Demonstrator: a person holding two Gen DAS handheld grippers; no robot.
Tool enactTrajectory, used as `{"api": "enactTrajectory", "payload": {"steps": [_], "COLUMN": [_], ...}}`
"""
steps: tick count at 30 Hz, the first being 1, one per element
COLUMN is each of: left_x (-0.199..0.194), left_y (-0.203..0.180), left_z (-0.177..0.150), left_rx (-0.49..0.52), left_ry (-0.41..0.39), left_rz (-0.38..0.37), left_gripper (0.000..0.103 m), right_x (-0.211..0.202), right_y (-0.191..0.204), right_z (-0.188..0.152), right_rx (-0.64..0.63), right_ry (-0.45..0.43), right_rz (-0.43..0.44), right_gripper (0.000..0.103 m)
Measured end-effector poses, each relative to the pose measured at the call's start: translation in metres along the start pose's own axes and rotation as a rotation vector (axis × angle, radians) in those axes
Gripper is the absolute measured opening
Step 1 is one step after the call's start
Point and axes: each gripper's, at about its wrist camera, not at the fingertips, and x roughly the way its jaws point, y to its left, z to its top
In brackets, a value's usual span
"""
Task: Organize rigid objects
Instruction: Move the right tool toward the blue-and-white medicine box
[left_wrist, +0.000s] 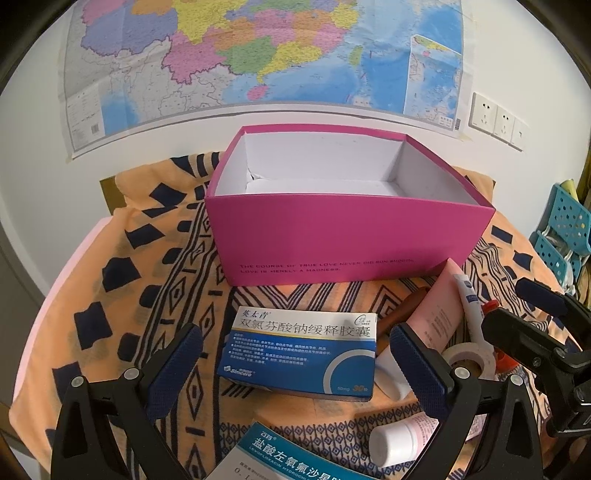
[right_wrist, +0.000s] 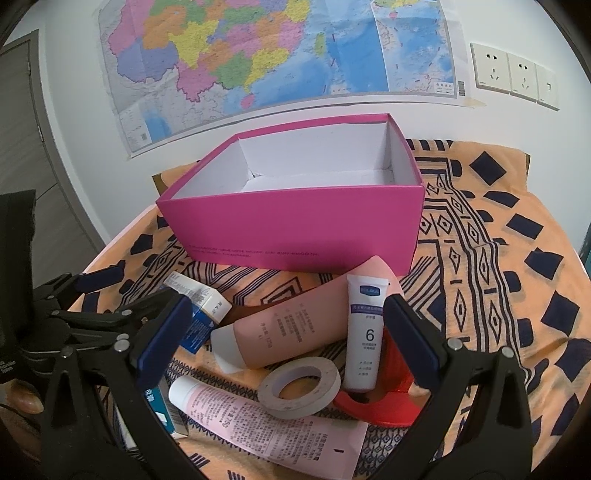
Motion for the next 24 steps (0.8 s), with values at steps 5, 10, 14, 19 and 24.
{"api": "enactTrajectory", "payload": {"steps": [5, 10, 14, 19, 24], "left_x": [-0.0013, -0.0014, -0.0011, -0.0003, 0.0030], "left_y": [-0.0002, -0.0002, -0.0009, 0.0003, 0.0052], "left_z": [-0.0013, -0.0012, -0.0013, -0.0020, -0.0022], "left_rx": [0.000, 0.000, 0.002, 0.000, -0.006], "left_ry": [-0.001, 0.000, 0.002, 0.006, 0.012], "left_rz": [0.000, -0.001, -0.002, 0.000, 0.006], "left_gripper": [0.103, 0.103, 0.103, 0.103, 0.103], "right_x": [0.0002, 0.0007, 0.0010, 0.0033, 0.0048], "right_y": [0.0005, -0.0002, -0.0006, -0.0002, 0.0015], "right_z": [-0.0005, -0.0002, 0.0003, 0.0000, -0.0008], "right_rx": [0.001, 0.006, 0.004, 0.004, -0.003], "right_ry": [-0.002, 0.002, 0.003, 0.011, 0.019], "right_rz": [0.003, 0.008, 0.012, 0.021, 0.036], "right_gripper": [0.103, 0.103, 0.103, 0.103, 0.103]}}
